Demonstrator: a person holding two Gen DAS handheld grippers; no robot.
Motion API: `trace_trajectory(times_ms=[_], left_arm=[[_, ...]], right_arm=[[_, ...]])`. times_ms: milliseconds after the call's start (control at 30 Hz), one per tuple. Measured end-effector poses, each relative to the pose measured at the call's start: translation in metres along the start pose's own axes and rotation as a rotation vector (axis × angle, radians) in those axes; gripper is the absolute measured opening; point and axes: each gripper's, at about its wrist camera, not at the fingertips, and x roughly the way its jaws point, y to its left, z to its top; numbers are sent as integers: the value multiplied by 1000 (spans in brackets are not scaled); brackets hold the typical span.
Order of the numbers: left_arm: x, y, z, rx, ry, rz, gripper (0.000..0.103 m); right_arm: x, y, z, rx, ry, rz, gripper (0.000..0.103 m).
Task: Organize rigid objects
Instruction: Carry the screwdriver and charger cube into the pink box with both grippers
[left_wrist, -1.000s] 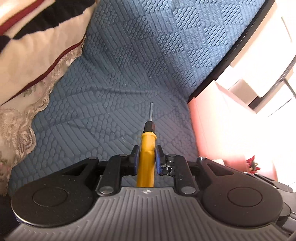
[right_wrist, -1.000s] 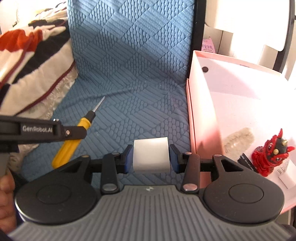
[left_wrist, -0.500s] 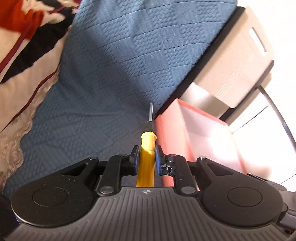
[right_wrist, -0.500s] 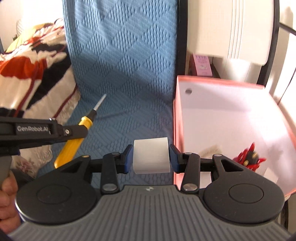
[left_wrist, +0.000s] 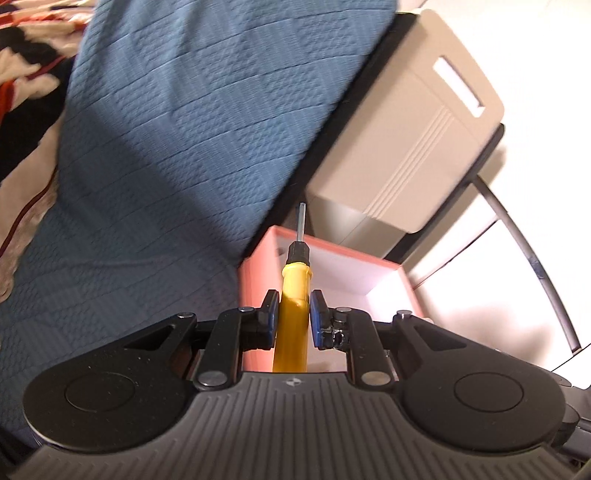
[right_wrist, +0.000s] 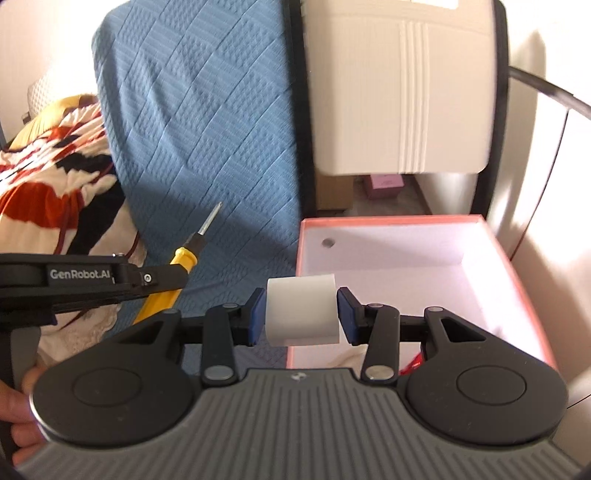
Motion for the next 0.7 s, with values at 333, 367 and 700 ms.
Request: trace_trajectory(times_ms=[333, 367, 700], left_arm=[[31, -69, -2, 41, 18, -43, 21], [35, -73, -5, 44, 27, -45, 21], [93, -92, -48, 92, 113, -19, 21]], right_arm=[[-18, -60, 14, 24, -33, -30, 45], [-17, -66, 12, 29, -29, -35, 45], [4, -126, -24, 63, 58, -90, 45]])
